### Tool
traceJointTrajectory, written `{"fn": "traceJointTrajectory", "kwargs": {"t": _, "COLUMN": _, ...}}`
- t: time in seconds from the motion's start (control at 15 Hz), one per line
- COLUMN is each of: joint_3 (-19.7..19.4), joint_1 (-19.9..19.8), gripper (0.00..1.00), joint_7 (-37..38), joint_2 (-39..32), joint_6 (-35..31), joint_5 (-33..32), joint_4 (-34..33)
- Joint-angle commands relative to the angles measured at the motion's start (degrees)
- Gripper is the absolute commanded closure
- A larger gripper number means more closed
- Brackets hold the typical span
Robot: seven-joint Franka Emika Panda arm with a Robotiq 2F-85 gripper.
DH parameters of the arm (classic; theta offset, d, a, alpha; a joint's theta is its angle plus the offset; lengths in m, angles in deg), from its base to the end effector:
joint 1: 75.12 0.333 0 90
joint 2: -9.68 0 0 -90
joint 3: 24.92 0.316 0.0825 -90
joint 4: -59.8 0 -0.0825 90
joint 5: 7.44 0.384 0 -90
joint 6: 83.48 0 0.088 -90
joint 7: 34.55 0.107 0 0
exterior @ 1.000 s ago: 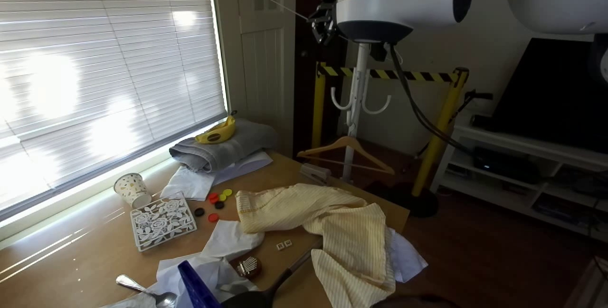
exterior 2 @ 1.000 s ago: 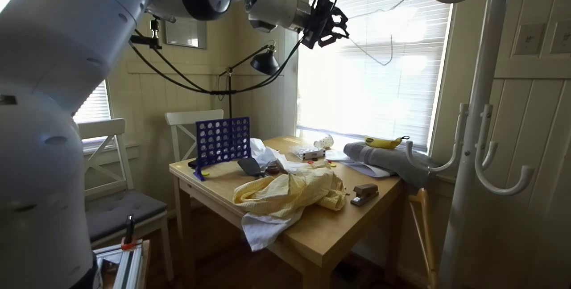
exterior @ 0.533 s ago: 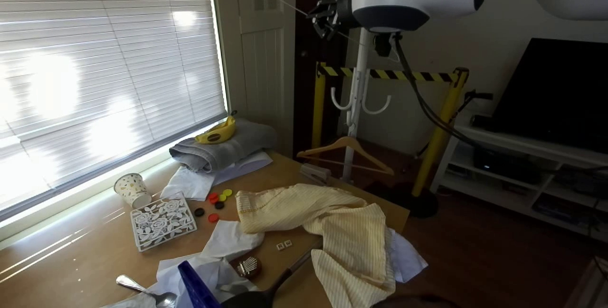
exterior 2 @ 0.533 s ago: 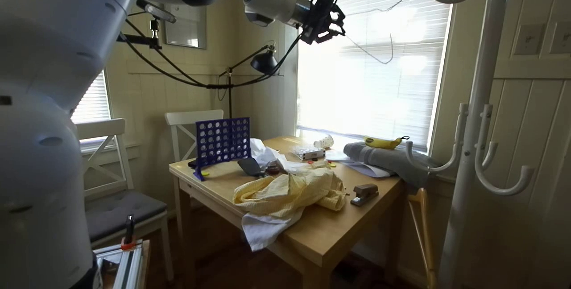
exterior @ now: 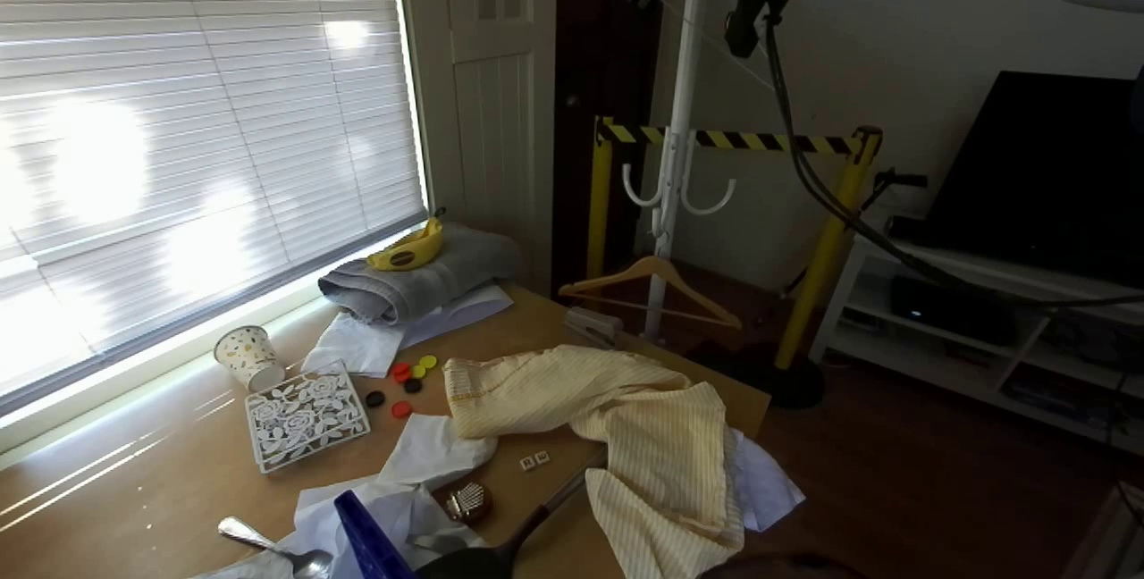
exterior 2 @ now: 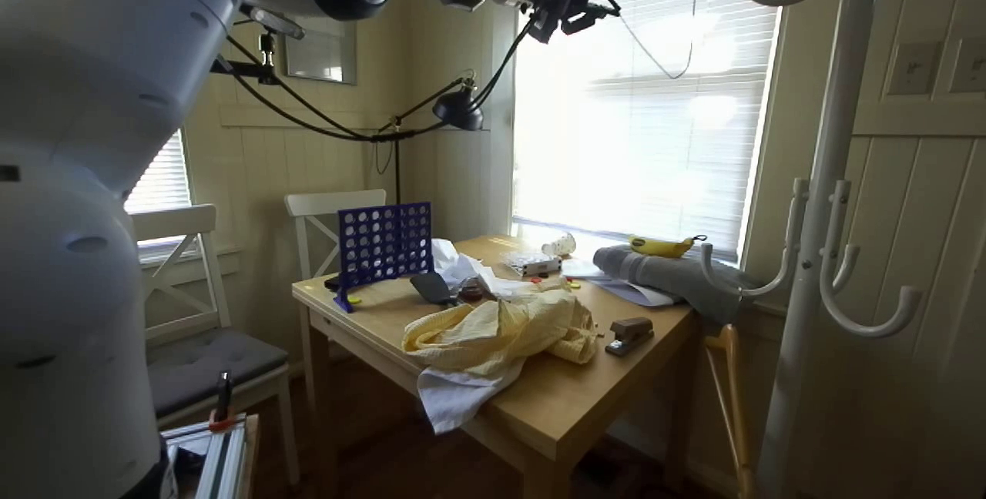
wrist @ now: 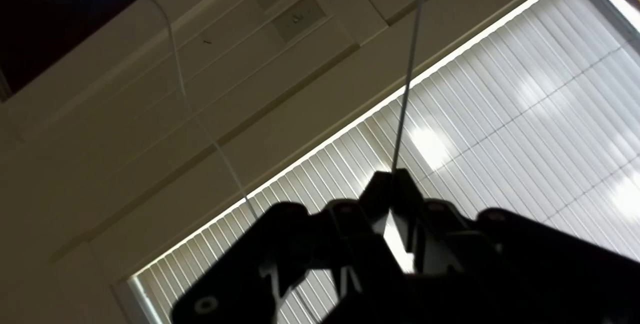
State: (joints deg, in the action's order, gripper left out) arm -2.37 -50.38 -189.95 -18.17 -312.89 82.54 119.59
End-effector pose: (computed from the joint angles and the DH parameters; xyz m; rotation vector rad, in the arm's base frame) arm 0.5612 0.2762 0.6609 1.7353 0.8289 1.5237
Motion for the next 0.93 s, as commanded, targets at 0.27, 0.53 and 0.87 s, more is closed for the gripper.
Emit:
{"fn": "traceJointTrajectory", "kwargs": {"t": 0.27, "joint_3": 2.5, "joint_1": -1.6, "gripper": 0.98, "joint_7": -2.9, "joint_2": -2.7, "joint_6": 0.4, "joint_5": 5.9, "joint_4": -2.4}}
{"fn": "traceJointTrajectory", "kwargs": {"t": 0.53, "joint_3": 5.0, "joint_1": -3.6, "gripper": 0.98, "joint_7": -2.5, "joint_2": -1.7, "joint_6": 1.6, "joint_5": 9.2, "joint_4": -0.1}}
{"fn": "traceJointTrajectory", "kwargs": {"t": 0.87, "joint_3": 7.8, "joint_1": -5.1, "gripper": 0.98, "joint_7": -2.5, "joint_2": -1.1, "joint_6": 1.1, "joint_5": 9.1, "joint_4": -1.8}}
